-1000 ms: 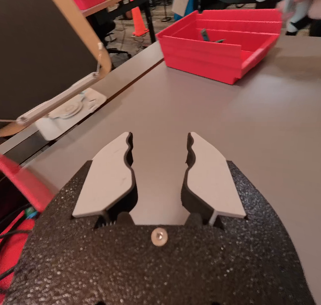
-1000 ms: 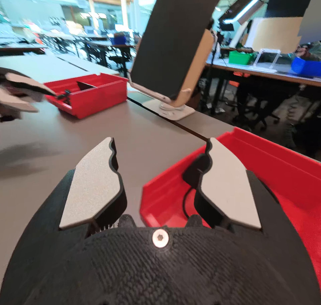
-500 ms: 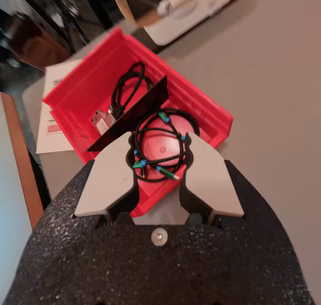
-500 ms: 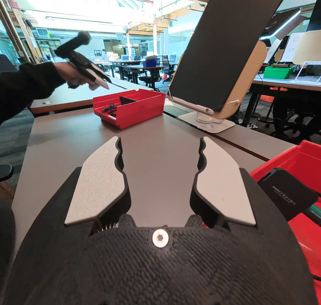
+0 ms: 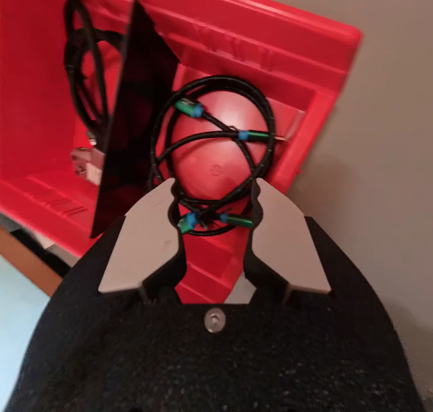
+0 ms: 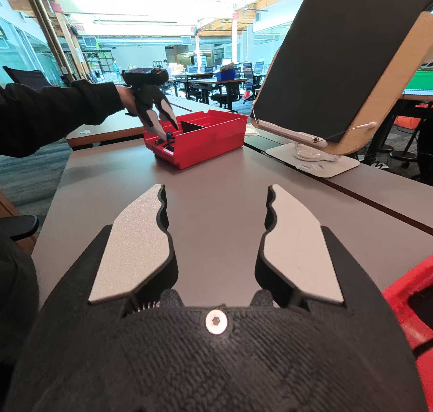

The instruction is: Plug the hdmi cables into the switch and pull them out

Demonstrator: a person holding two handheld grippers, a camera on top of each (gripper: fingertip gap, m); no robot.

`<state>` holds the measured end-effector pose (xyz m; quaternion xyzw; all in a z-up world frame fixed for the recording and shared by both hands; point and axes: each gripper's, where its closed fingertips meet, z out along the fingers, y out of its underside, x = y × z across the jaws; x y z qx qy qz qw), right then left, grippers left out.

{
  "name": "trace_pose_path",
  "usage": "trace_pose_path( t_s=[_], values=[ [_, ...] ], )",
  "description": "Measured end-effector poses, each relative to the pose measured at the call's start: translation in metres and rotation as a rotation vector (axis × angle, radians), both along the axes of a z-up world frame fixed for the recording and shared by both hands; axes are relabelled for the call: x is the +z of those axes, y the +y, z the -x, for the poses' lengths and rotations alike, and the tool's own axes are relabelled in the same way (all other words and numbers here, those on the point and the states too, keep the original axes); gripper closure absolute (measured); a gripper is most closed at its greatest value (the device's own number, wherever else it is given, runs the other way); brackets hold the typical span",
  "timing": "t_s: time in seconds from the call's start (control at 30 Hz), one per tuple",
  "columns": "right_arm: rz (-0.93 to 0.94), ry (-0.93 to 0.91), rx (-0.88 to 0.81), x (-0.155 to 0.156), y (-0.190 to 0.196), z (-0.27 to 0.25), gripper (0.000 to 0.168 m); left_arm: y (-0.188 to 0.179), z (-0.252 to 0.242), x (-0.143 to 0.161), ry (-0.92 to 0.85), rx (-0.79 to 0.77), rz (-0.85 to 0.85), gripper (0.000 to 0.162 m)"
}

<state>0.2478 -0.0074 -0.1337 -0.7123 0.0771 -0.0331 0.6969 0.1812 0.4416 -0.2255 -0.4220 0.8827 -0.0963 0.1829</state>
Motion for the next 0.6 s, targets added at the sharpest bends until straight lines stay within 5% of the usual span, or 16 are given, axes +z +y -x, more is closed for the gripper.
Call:
trace_pose_path(
  t_s=[0.03,0.23,0.4,0.6],
  values=[
    [0.001,0.003,0.007,-0.002,0.004,-0.001,0.086,0.006,-0.007,0.004,-0.034,0.038,-0.009,0.106],
    [0.05,-0.011,0.032,-0.013,0.016,0.001,0.086,0.066,-0.053,0.036,-0.17,0.451,0.074,0.107],
    [0.054,0.001,0.015,-0.017,0.013,-0.001,0.087,0.102,-0.09,0.021,-0.007,0.769,0.229,0.089],
    [0.111,-0.012,-0.03,-0.026,0.001,-0.011,0.087,0.117,-0.114,0.0,0.198,0.575,0.073,0.098]
  ],
)
